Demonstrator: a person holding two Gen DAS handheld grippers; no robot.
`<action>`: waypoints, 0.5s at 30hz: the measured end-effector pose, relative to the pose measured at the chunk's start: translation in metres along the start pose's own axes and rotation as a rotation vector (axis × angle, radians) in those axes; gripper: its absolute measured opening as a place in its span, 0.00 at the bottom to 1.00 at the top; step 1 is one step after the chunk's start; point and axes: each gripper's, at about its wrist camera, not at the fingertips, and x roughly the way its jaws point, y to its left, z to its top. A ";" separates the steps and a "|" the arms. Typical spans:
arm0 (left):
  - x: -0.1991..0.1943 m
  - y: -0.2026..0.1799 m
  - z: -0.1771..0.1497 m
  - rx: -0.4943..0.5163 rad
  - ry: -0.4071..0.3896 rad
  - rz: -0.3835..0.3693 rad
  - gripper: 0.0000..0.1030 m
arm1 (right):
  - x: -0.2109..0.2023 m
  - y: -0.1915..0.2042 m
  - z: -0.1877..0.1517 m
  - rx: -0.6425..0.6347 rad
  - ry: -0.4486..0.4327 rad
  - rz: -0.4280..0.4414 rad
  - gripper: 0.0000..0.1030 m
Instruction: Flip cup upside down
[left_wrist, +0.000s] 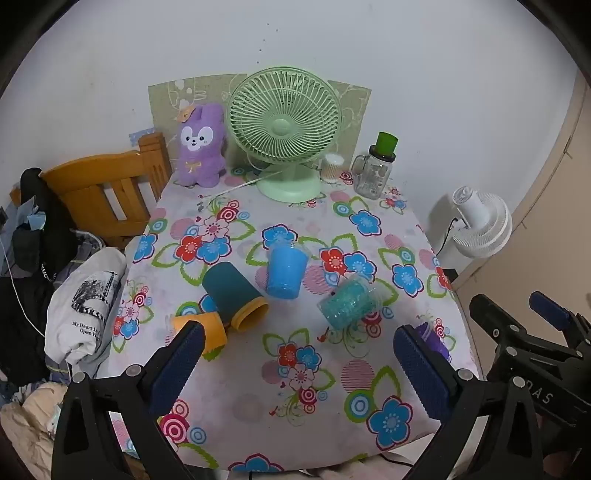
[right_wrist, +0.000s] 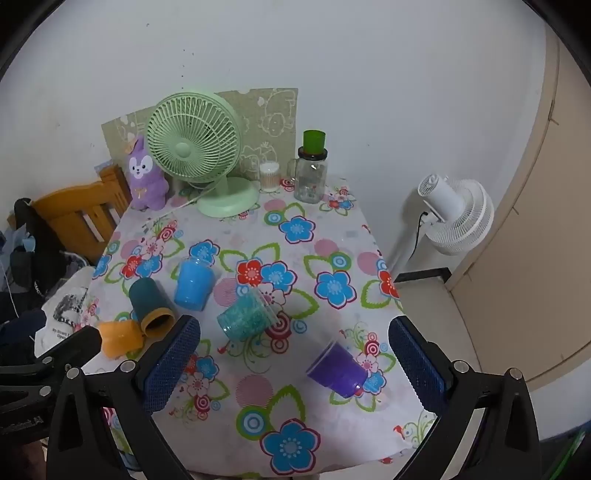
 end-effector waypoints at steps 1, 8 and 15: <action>0.001 -0.001 0.000 0.003 0.006 0.007 1.00 | 0.001 0.000 0.000 -0.001 0.003 -0.001 1.00; 0.003 -0.006 0.000 0.010 0.019 0.008 1.00 | -0.004 0.004 0.003 -0.012 -0.005 -0.004 1.00; 0.002 -0.004 0.005 0.018 0.011 0.021 1.00 | -0.005 0.003 0.006 -0.016 -0.006 0.005 1.00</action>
